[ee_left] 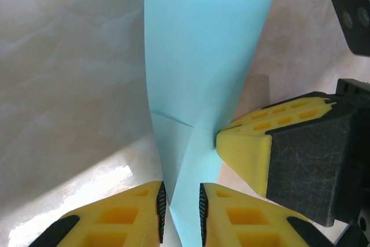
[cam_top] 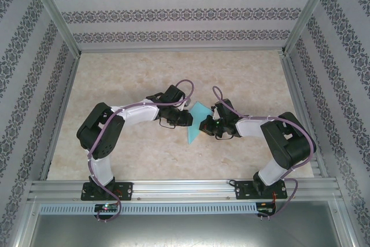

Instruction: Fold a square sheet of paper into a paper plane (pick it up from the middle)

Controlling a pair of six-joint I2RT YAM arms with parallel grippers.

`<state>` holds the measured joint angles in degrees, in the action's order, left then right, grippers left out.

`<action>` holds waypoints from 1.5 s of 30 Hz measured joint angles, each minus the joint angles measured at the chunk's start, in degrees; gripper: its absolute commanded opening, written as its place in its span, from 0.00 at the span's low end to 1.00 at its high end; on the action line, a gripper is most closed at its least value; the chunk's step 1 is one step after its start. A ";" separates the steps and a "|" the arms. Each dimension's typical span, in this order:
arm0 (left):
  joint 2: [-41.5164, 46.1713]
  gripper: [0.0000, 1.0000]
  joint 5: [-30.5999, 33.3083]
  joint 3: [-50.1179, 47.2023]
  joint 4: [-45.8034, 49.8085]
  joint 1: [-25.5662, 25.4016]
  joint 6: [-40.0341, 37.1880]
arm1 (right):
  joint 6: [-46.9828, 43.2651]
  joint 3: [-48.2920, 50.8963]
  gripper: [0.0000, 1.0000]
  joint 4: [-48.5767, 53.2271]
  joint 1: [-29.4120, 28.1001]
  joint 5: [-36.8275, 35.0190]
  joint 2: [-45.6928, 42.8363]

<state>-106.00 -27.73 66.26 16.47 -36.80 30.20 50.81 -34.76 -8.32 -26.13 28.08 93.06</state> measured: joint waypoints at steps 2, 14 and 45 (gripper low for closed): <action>0.11 0.27 -0.59 -0.13 -0.04 0.00 0.02 | 0.00 0.00 0.00 0.00 0.00 0.00 0.00; 0.63 0.14 -1.44 -1.03 -0.26 -0.09 -0.02 | 0.00 -0.02 0.00 -0.02 0.00 0.02 0.11; -4.68 0.10 -0.85 3.54 2.36 -4.50 -3.41 | 0.07 1.09 0.00 -2.51 0.15 0.57 0.11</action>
<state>-110.67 -28.58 69.80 18.83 -41.30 26.79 50.87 -33.67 -10.83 -25.98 28.64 93.17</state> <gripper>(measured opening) 0.096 0.048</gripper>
